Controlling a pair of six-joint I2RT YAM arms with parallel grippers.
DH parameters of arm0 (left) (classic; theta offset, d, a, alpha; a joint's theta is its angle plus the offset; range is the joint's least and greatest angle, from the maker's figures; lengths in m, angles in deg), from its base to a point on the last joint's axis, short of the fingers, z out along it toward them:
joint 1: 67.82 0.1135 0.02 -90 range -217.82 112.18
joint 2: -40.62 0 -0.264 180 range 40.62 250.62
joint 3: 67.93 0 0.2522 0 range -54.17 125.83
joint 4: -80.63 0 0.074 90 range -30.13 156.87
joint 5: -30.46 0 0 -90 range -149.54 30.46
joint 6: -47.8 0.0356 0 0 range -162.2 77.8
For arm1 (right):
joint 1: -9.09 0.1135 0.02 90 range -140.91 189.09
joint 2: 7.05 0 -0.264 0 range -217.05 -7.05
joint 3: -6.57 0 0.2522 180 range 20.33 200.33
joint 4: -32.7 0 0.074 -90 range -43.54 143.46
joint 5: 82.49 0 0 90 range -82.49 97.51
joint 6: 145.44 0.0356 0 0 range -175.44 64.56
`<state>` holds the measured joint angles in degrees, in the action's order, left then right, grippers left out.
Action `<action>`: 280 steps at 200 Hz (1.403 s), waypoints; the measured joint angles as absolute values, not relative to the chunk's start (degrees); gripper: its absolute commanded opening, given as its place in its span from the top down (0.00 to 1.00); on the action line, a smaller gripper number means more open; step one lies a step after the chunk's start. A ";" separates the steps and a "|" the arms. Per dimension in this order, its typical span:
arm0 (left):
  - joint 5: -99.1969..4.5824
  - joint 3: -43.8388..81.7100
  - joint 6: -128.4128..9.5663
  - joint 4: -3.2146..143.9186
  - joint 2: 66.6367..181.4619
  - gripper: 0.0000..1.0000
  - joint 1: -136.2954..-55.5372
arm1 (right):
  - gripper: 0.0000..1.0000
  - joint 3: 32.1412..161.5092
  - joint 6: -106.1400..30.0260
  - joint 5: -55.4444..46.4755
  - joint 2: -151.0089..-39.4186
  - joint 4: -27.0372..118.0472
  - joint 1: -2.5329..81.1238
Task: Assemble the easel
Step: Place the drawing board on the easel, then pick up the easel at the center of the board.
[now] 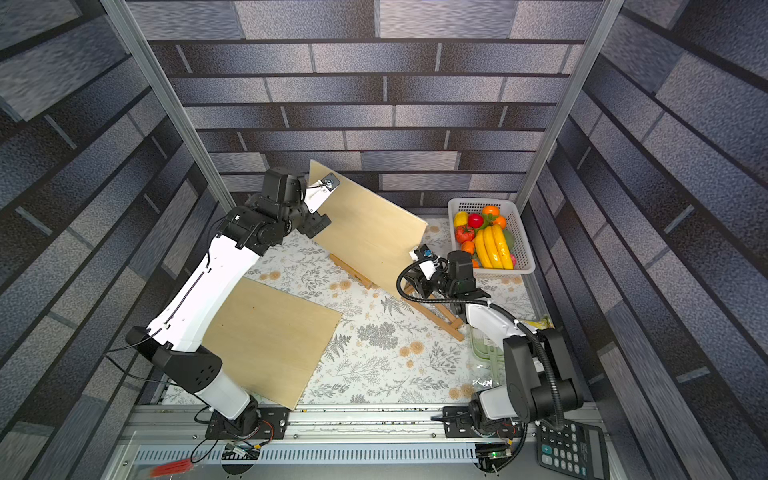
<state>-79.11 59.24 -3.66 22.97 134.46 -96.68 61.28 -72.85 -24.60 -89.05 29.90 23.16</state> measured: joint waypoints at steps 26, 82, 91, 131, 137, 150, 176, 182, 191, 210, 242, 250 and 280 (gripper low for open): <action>-79.11 57.64 -3.66 23.45 133.83 0.00 -96.68 | 0.57 60.65 -73.75 -23.12 -89.11 31.78 23.16; -79.15 56.11 -3.66 24.33 132.80 0.00 -96.68 | 0.39 60.63 -74.95 -21.22 -89.11 31.74 23.16; -79.15 56.11 -3.66 24.50 132.80 0.00 -96.68 | 0.35 60.54 -74.93 -20.98 -89.09 31.71 23.16; -79.31 55.48 -3.68 25.96 132.69 0.00 -96.68 | 0.22 58.22 -74.36 -19.03 -85.13 33.24 23.03; -79.33 55.06 -3.68 26.23 132.58 0.00 -96.68 | 0.22 57.94 -74.29 -18.66 -83.89 33.68 22.92; -79.31 53.60 -3.70 26.90 132.12 0.00 -96.64 | 0.21 57.46 -73.88 -17.98 -81.18 34.82 22.68; -79.31 50.41 -4.12 27.78 130.66 0.00 -96.64 | 0.17 56.39 -72.54 -16.89 -75.30 37.24 22.42; -79.31 49.84 -4.36 28.06 130.33 0.00 -96.64 | 0.16 56.21 -71.76 -16.50 -73.94 37.90 22.39; -79.28 49.12 -4.86 28.52 129.94 0.00 -96.57 | 0.13 56.13 -70.64 -15.66 -72.15 39.06 22.42; -79.26 47.78 -6.81 29.42 128.98 0.00 -96.57 | 0.06 56.30 -64.57 -11.56 -67.95 42.31 22.37; -79.24 45.47 -13.82 30.29 127.03 0.00 -96.59 | 0.00 60.61 -48.44 -0.89 -62.75 54.73 22.07; -79.24 44.59 -16.47 30.29 126.31 0.00 -96.57 | 0.00 62.86 -44.24 1.71 -61.88 59.41 22.07; -78.58 42.12 -30.21 29.05 124.17 0.00 -96.22 | 0.00 74.20 -28.77 7.50 -61.00 78.47 21.80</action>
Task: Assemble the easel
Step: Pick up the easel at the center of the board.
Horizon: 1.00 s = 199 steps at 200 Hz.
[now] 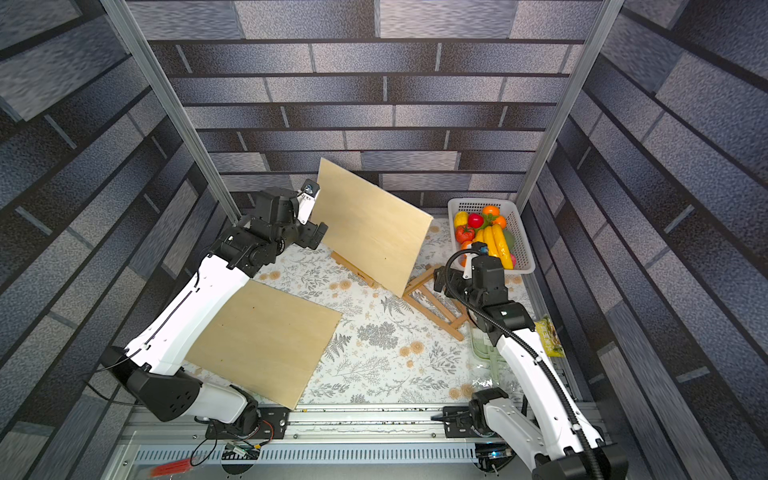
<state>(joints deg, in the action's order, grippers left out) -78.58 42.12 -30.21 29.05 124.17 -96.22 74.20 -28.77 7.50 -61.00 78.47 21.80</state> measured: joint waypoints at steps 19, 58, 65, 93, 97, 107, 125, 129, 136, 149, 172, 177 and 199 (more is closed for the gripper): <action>-76.90 40.53 -38.63 27.80 123.53 0.00 -96.11 | 0.00 79.64 -21.55 8.20 -61.18 89.63 21.80; -72.99 41.14 -50.78 22.34 125.04 0.00 -96.26 | 0.02 84.08 -11.85 5.43 -66.95 109.96 17.48; -72.68 42.49 -52.01 20.92 126.00 0.00 -96.53 | 0.02 83.99 -11.15 4.53 -69.18 112.41 16.64; -71.55 47.89 -55.52 15.74 129.76 0.00 -99.06 | 0.06 83.88 -11.02 4.23 -77.77 115.19 15.20; -71.39 48.50 -56.03 14.86 130.16 0.00 -99.46 | 0.08 83.88 -11.06 4.23 -78.42 115.29 15.01; -70.83 49.79 -57.49 12.94 130.94 0.00 -100.13 | 0.12 83.80 -11.37 3.79 -80.52 115.19 14.66; -69.95 51.48 -59.52 9.88 131.60 0.00 -101.40 | 0.14 82.16 -10.93 3.53 -82.60 113.37 14.15; -69.93 51.83 -59.90 9.13 131.60 0.00 -101.62 | 0.14 81.57 -10.97 3.57 -82.99 112.93 14.13; -69.93 52.37 -60.38 8.13 131.60 0.00 -101.90 | 0.15 80.78 -10.91 3.59 -83.78 112.58 13.91; -69.84 53.03 -60.88 7.21 131.40 0.00 -102.14 | 0.18 80.04 -10.84 4.01 -85.79 111.64 13.78; -68.66 52.33 -60.86 7.01 130.64 0.00 -101.86 | 0.20 79.73 -10.51 4.51 -89.33 108.15 13.54; -68.16 51.91 -60.81 6.99 130.33 0.00 -101.66 | 0.20 79.75 -10.38 4.62 -90.12 107.49 13.48; -65.65 50.76 -60.51 7.06 129.65 0.00 -99.54 | 0.22 80.06 -8.81 5.12 -93.77 104.85 13.43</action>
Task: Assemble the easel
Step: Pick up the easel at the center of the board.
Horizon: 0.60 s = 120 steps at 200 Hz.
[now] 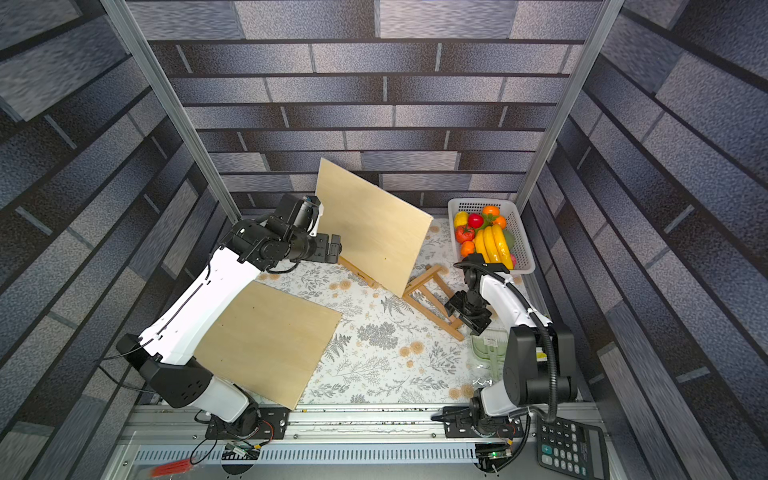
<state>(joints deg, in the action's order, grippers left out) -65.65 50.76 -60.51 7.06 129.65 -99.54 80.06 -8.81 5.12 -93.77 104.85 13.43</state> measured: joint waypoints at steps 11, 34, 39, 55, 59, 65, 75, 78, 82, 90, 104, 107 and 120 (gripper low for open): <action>-64.68 50.06 -60.36 7.12 129.35 0.00 -98.47 | 0.22 80.93 -8.00 5.69 -95.19 103.80 13.45; -63.20 48.35 -60.20 7.26 128.71 0.00 -97.05 | 0.22 83.64 -7.15 6.87 -98.38 101.63 13.45; -62.87 48.05 -60.07 7.26 128.58 0.00 -97.01 | 0.23 83.91 -6.93 7.15 -98.92 101.15 13.45; -62.21 47.48 -59.52 7.19 128.23 0.00 -96.99 | 0.23 83.99 -6.56 8.55 -100.43 100.19 13.43; -62.08 47.43 -59.31 7.19 128.19 0.00 -96.90 | 0.23 83.99 -6.45 8.88 -100.74 100.15 13.41; -61.80 47.43 -59.13 7.19 128.08 0.00 -96.68 | 0.25 83.97 -6.34 9.21 -101.07 100.10 13.39; -61.41 47.41 -58.91 7.10 127.80 0.00 -96.55 | 0.27 83.60 -6.12 9.27 -101.24 99.71 13.28; -61.32 47.35 -58.89 7.10 127.69 0.00 -96.44 | 0.28 83.40 -5.90 9.32 -101.24 99.49 13.28; -61.21 47.24 -58.80 7.10 127.42 0.00 -96.26 | 0.28 83.05 -5.92 9.38 -101.24 99.32 13.24; -61.19 46.91 -58.72 7.01 126.97 0.00 -95.96 | 0.28 81.87 -5.44 9.41 -101.20 98.53 13.19; -61.14 46.56 -58.72 6.91 126.11 0.00 -95.46 | 0.30 79.23 -4.66 9.25 -101.20 97.77 13.19; -61.12 46.52 -58.72 6.91 125.94 0.00 -95.48 | 0.31 78.55 -4.48 9.16 -101.20 97.66 13.19; -61.01 46.32 -58.72 6.88 125.37 0.00 -95.28 | 0.33 77.26 -3.54 8.77 -100.67 97.07 13.19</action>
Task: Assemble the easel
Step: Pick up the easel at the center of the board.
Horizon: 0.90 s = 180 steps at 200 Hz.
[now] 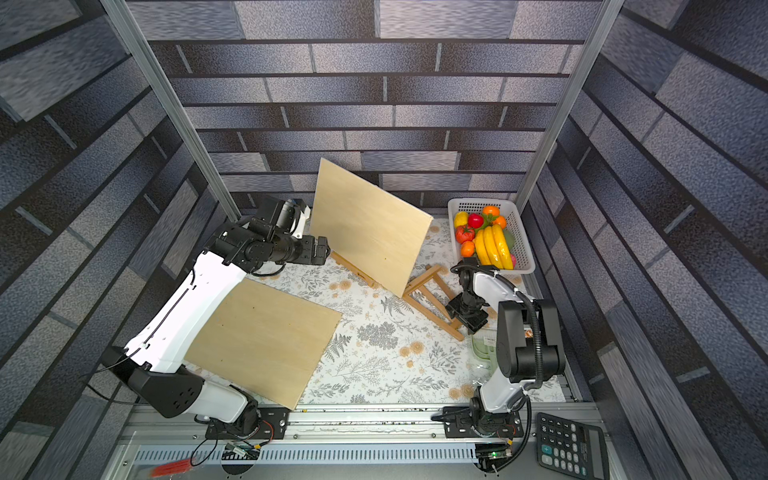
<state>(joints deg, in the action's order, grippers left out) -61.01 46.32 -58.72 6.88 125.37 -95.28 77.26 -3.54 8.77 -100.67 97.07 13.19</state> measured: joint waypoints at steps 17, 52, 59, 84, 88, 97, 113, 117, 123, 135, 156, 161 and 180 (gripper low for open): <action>-60.97 45.95 -58.72 6.84 124.89 0.00 -95.19 | 0.40 76.71 -3.15 8.49 -100.35 96.32 13.19; -60.77 45.62 -58.72 6.82 124.82 0.00 -95.19 | 0.75 76.71 -2.36 9.58 -100.11 95.30 13.19; -60.77 45.62 -58.72 6.84 124.78 0.00 -95.19 | 0.82 76.85 -2.49 10.69 -100.02 95.45 13.24; -60.60 45.01 -58.72 7.26 124.36 0.00 -95.19 | 0.91 78.22 -3.85 15.15 -98.79 99.19 13.06; -60.51 44.88 -58.72 7.30 124.32 0.00 -95.19 | 0.91 78.94 -4.33 15.83 -98.51 100.21 13.02; -60.27 44.74 -58.61 7.39 124.30 0.00 -95.22 | 0.91 80.89 -5.49 18.02 -97.50 102.57 12.91; -59.90 44.64 -57.47 8.09 124.30 0.00 -95.56 | 0.91 84.30 -7.37 21.36 -94.99 106.53 12.80; -59.88 44.59 -56.92 8.39 124.30 0.00 -95.89 | 0.91 85.11 -7.87 22.08 -94.16 107.49 12.80; -59.90 44.57 -55.94 8.94 124.30 0.00 -96.57 | 0.91 86.51 -8.68 23.35 -92.67 109.11 12.80; -60.09 44.57 -54.06 9.99 124.30 0.00 -98.45 | 0.91 89.19 -10.54 25.82 -89.40 112.76 12.80; -61.19 44.57 -50.56 11.67 124.30 0.00 -102.52 | 0.92 93.72 -12.98 30.56 -83.38 119.97 12.80; -61.27 44.57 -49.95 12.09 124.30 0.00 -103.35 | 0.92 94.66 -13.44 31.72 -82.10 121.68 12.80; -61.25 44.57 -48.07 14.14 124.30 0.00 -105.20 | 0.93 97.83 -15.19 35.02 -77.20 128.76 12.80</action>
